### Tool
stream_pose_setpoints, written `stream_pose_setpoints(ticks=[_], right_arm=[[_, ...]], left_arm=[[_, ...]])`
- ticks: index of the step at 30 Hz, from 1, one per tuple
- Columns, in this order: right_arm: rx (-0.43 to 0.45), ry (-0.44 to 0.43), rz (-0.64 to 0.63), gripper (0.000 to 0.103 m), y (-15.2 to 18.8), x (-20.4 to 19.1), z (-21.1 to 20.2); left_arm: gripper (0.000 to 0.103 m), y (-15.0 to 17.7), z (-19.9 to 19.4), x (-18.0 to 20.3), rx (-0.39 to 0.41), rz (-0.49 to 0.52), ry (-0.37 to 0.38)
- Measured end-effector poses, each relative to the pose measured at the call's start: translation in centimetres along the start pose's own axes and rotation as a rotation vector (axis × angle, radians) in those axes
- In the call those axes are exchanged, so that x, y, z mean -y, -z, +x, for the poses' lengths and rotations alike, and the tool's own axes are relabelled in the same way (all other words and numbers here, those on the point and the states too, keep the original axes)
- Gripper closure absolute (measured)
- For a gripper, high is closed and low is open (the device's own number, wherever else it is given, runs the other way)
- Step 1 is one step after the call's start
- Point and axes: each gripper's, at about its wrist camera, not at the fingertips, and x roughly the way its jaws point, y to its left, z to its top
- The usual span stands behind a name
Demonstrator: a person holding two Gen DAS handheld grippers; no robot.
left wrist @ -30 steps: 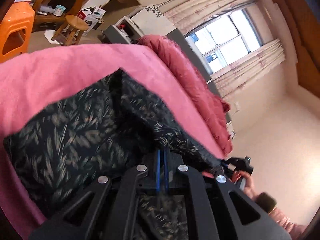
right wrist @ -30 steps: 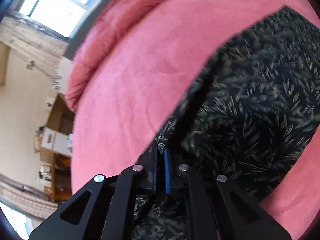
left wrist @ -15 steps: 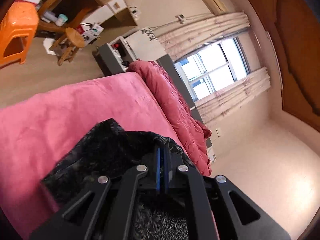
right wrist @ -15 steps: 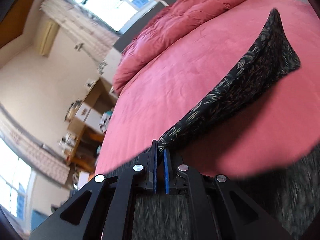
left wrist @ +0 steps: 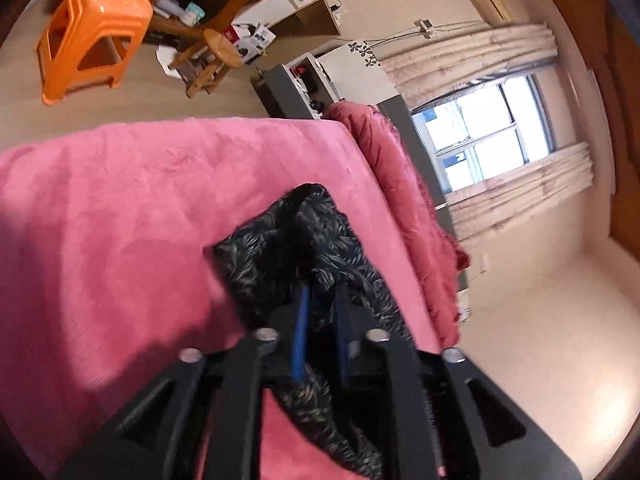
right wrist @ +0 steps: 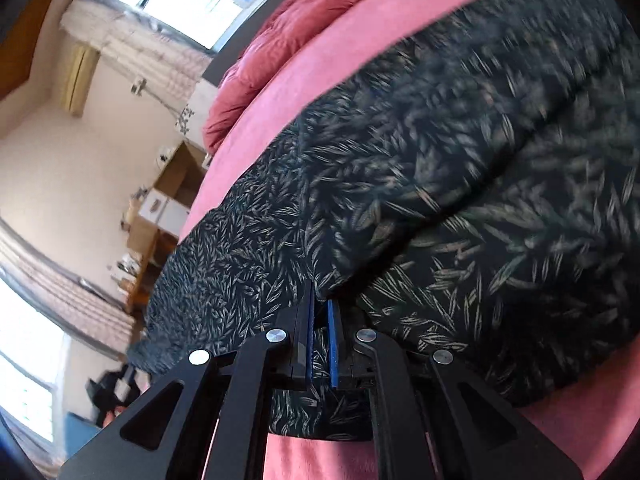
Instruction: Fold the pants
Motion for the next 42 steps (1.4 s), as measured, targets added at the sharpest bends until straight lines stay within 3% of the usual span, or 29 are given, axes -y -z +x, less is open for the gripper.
stream_pose_setpoints(ticks=[1, 3, 9, 12, 15, 17, 18, 19, 20, 21, 24, 26, 29, 33, 37, 42], right_arm=[[0.001, -0.01, 0.004, 0.098, -0.1, 0.1, 0.0], [0.009, -0.006, -0.019, 0.098, 0.0, 0.1, -0.1], [0.008, 0.008, -0.023, 0.097, -0.4, -0.4, 0.3], [0.027, 0.013, 0.001, 0.088, -1.2, 0.3, -0.4], [0.034, -0.008, 0.065, 0.085, -2.5, 1.3, -0.4], [0.031, -0.016, 0.096, 0.085, -3.2, 1.8, 0.0], [0.025, -0.016, 0.101, 0.085, -3.6, 1.9, 0.2], [0.022, -0.008, 0.091, 0.088, -4.0, 1.8, 0.4], [0.03, 0.005, 0.073, 0.096, -4.3, 1.6, 0.3], [0.041, 0.009, 0.06, 0.098, -4.4, 1.3, 0.1], [0.101, -0.042, 0.034, 0.099, -4.8, 0.1, -2.5], [0.136, -0.064, 0.001, 0.099, -4.5, -0.8, -4.7], [0.129, -0.074, -0.027, 0.099, -3.4, -0.7, -6.2], [0.035, 0.042, -0.044, 0.099, -1.3, 1.2, -4.7], [-0.01, 0.056, 0.021, 0.099, -1.0, 3.1, -3.4], [-0.003, 0.047, -0.008, 0.099, -1.1, 3.2, -4.3]], left_arm=[[0.056, 0.3, -0.3, 0.2, -0.002, 0.008, 0.007], [0.047, 0.9, -0.9, 0.4, -0.01, 0.017, 0.029], [0.038, 2.0, -1.1, 1.0, -0.082, 0.036, 0.035], [0.032, 2.1, -0.5, 1.4, -0.101, 0.008, 0.064], [0.032, 1.8, 1.3, 1.8, -0.138, -0.006, 0.022], [0.05, 1.5, 3.1, 2.0, -0.175, -0.016, -0.06], [0.079, 1.3, 4.1, 2.1, -0.204, -0.019, -0.086], [0.091, 1.1, 4.9, 2.4, -0.232, -0.016, -0.112], [0.091, 0.9, 5.4, 2.7, -0.239, -0.008, -0.125], [0.094, 0.7, 5.5, 3.4, -0.237, 0.007, -0.115], [0.096, -0.5, 3.9, 5.3, -0.208, 0.037, 0.019], [0.096, -0.9, 2.4, 5.5, -0.21, 0.053, 0.066], [0.096, -0.4, 1.6, 4.0, -0.24, 0.069, 0.016], [0.096, 1.6, 2.6, 1.4, -0.297, 0.073, -0.112], [0.096, 1.6, 2.6, 1.7, -0.273, 0.082, -0.1], [0.096, 1.5, 2.1, 1.9, -0.236, 0.082, -0.097]])
